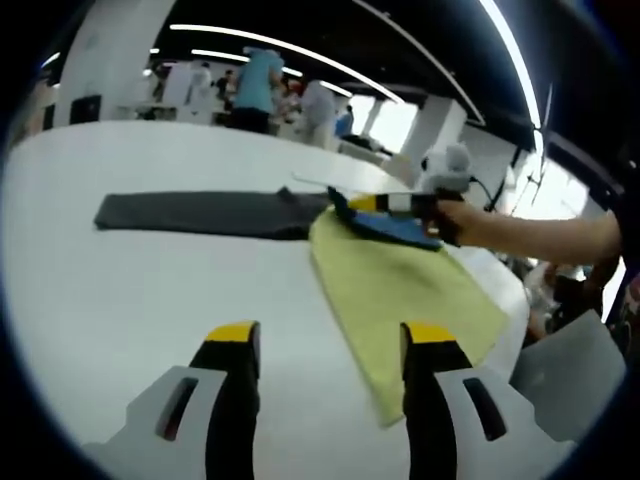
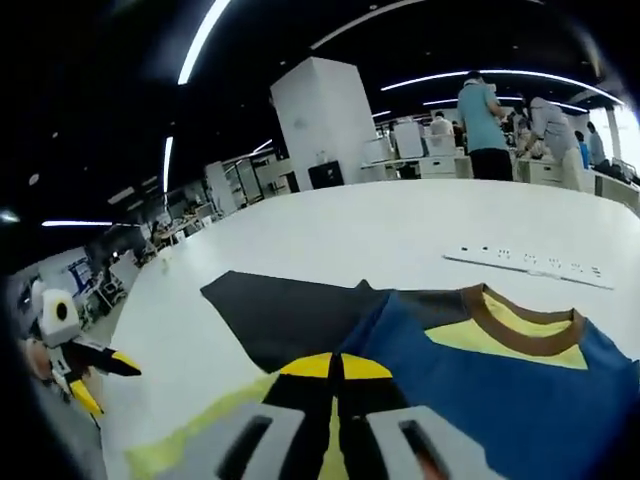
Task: Fold the garment on the visible template until the final outline fits inside the template.
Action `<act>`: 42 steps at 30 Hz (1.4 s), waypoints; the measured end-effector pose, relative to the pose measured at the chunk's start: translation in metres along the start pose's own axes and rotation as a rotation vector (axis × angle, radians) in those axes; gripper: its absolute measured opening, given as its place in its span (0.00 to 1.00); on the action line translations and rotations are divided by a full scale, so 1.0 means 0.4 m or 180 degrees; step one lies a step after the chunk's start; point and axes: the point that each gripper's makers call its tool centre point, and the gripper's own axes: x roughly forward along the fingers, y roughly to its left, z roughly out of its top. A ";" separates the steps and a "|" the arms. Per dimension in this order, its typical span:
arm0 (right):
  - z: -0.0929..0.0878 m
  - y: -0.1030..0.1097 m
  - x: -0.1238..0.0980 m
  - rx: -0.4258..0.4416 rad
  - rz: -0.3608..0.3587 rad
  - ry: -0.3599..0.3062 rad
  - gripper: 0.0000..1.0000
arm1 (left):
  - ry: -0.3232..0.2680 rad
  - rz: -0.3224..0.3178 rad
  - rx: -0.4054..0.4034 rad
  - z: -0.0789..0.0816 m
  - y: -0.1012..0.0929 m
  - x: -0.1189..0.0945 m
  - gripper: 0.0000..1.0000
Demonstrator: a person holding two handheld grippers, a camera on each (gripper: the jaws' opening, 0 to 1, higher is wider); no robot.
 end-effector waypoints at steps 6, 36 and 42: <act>-0.030 0.009 0.024 -0.0041 0.0013 0.0106 0.00 | -0.0007 0.0007 -0.0018 -0.002 0.002 -0.001 0.53; -0.031 0.016 -0.073 -0.0310 0.0187 -0.0121 0.86 | -0.0079 -0.0007 -0.0091 0.008 0.007 -0.001 0.54; -0.051 -0.004 -0.139 -0.0285 0.0147 -0.0117 1.00 | -0.0100 -0.0023 -0.0076 0.013 0.005 0.003 0.55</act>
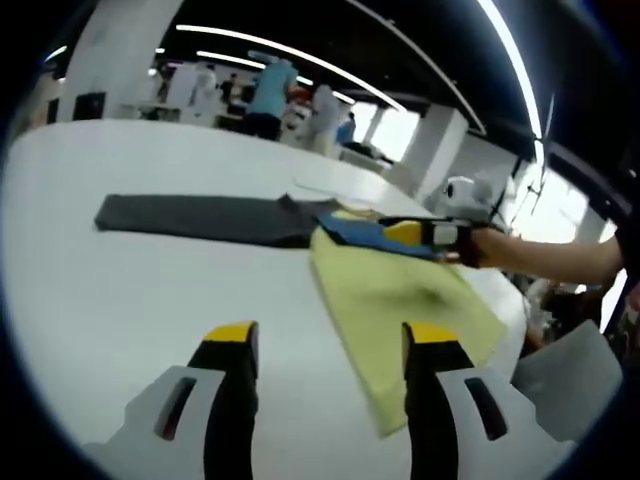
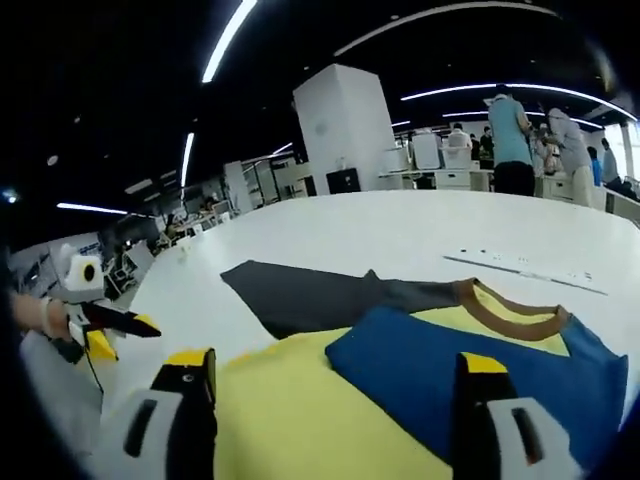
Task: Fold the garment on the visible template until the final outline fits inside the template.
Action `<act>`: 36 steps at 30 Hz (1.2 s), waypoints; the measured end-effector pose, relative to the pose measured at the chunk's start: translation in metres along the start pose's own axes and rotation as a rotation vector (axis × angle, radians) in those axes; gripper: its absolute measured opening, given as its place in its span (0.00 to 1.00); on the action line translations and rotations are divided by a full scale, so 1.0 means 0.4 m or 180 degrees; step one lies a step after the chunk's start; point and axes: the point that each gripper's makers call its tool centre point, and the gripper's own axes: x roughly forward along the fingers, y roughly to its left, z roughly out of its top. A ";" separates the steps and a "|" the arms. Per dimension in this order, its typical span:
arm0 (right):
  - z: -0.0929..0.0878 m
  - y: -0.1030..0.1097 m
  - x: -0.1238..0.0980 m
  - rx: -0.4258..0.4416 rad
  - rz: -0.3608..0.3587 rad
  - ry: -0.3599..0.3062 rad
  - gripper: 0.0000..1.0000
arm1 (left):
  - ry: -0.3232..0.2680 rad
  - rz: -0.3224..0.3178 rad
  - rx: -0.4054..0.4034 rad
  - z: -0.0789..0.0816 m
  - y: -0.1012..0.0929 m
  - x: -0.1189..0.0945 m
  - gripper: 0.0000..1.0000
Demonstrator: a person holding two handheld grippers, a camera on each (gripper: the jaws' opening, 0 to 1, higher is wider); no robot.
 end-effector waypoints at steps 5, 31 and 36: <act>-0.024 -0.022 -0.053 -0.0009 -0.0052 0.0061 1.00 | -0.0033 -0.0024 0.0034 0.011 0.000 0.005 0.55; -0.080 -0.157 -0.283 0.0306 -0.0577 -0.0052 1.00 | -0.0298 0.0650 0.0050 0.185 0.283 -0.009 0.63; -0.079 -0.146 -0.294 0.0328 -0.0585 -0.0047 1.00 | -0.0269 0.0994 -0.0040 0.193 0.370 -0.019 0.71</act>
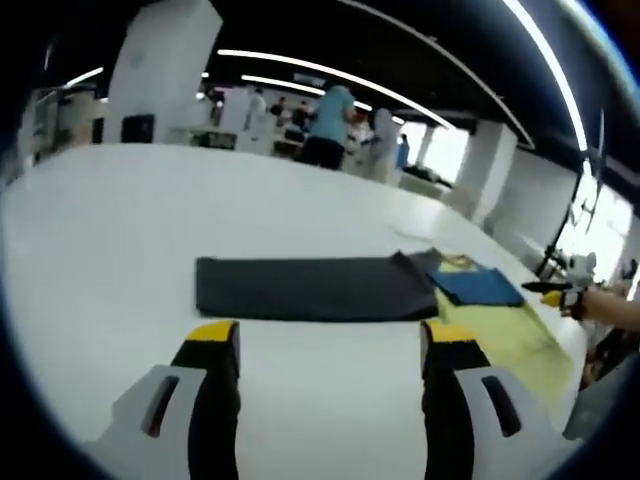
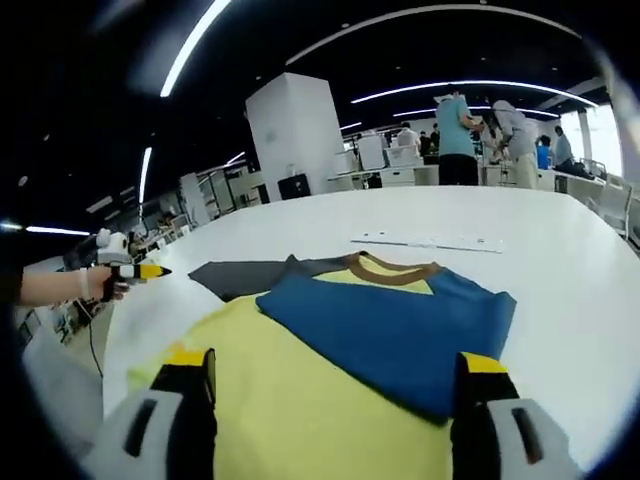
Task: Fold the garment on the visible template until the final outline fits inside the template.
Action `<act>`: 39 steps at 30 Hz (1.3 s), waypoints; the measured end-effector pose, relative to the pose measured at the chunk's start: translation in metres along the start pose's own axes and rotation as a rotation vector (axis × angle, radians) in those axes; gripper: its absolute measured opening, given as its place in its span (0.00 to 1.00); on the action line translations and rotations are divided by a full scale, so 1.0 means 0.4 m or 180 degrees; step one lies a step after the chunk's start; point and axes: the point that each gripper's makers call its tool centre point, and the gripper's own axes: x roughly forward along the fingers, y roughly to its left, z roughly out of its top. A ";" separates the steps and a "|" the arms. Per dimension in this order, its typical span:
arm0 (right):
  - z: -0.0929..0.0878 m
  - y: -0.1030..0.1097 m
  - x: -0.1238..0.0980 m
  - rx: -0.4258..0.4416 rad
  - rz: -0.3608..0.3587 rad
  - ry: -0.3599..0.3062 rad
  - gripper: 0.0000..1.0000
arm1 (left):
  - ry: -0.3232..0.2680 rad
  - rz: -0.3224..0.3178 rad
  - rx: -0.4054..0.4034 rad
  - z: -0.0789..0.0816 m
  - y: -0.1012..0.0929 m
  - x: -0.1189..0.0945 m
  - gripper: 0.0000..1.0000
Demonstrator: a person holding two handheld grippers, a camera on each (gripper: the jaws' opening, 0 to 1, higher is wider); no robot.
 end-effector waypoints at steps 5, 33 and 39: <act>0.003 0.007 -0.012 0.0041 -0.0004 -0.0023 1.00 | -0.0039 0.0351 -0.0274 -0.002 0.078 0.021 0.65; 0.029 -0.067 -0.123 0.0175 -0.0273 -0.0213 1.00 | -0.0172 0.0756 -0.0549 -0.016 0.249 0.134 0.29; 0.013 -0.069 -0.132 0.0199 -0.0307 -0.0185 1.00 | -0.0205 0.0816 -0.0636 -0.017 0.266 0.139 0.18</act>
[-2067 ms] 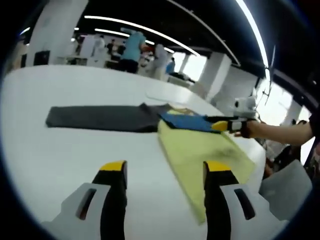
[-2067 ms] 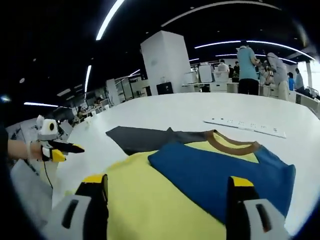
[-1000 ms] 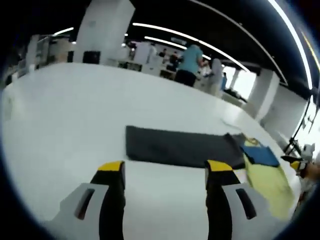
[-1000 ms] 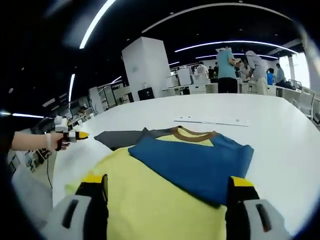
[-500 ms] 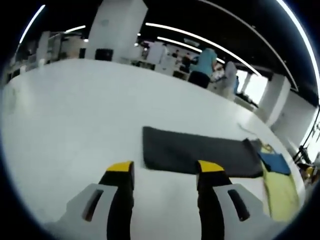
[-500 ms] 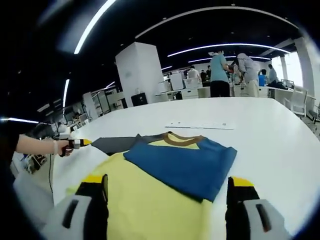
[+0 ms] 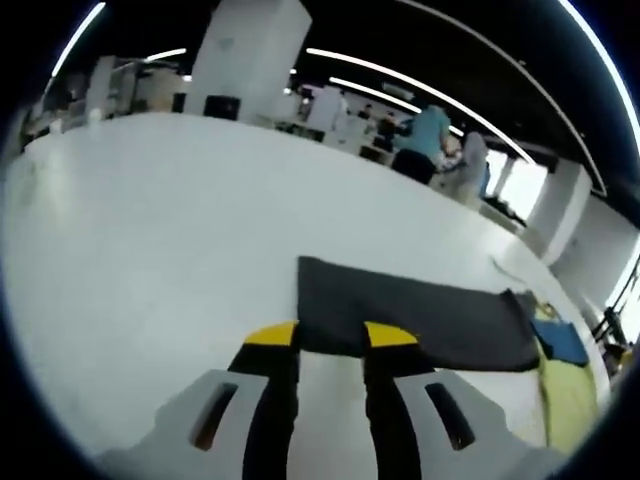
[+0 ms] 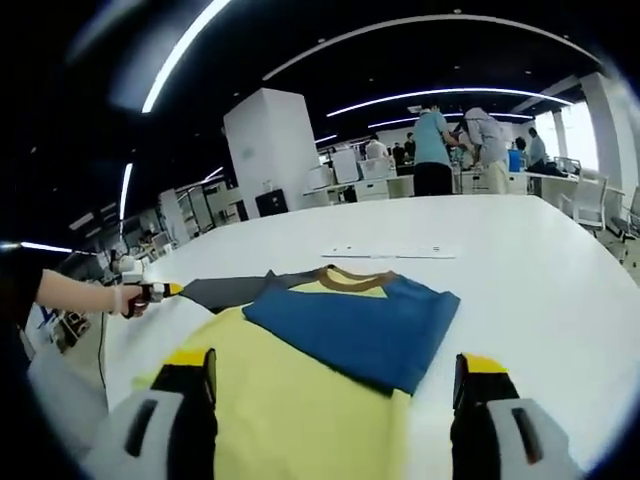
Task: Fold the garment on the visible template until the final outline fits inside the template.
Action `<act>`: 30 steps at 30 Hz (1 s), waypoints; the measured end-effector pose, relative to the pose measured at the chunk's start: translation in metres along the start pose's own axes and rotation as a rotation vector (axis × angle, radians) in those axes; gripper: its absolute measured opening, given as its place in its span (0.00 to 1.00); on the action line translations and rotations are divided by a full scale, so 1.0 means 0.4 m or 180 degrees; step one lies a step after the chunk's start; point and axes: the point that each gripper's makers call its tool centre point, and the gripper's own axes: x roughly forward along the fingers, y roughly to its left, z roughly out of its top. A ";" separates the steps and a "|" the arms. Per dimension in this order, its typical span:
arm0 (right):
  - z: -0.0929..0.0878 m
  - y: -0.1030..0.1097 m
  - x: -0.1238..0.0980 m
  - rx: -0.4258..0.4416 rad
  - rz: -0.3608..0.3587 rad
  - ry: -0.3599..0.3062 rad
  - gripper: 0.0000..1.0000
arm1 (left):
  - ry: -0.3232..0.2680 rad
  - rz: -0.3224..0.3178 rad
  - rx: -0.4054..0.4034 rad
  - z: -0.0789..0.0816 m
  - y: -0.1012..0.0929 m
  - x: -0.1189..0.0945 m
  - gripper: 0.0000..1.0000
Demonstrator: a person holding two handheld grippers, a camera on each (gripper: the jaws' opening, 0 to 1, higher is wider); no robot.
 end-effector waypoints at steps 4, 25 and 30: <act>-0.008 -0.004 -0.008 0.0039 -0.0018 0.0001 1.00 | -0.0031 0.0000 -0.0088 0.003 0.006 0.004 0.13; -0.055 -0.026 -0.061 0.0163 -0.0144 0.0000 0.98 | -0.0068 -0.0081 -0.0356 0.003 -0.010 -0.003 0.00; -0.058 -0.024 -0.065 0.0197 -0.0133 -0.0022 0.97 | -0.0350 -0.0289 -0.0501 0.077 -0.062 -0.022 0.00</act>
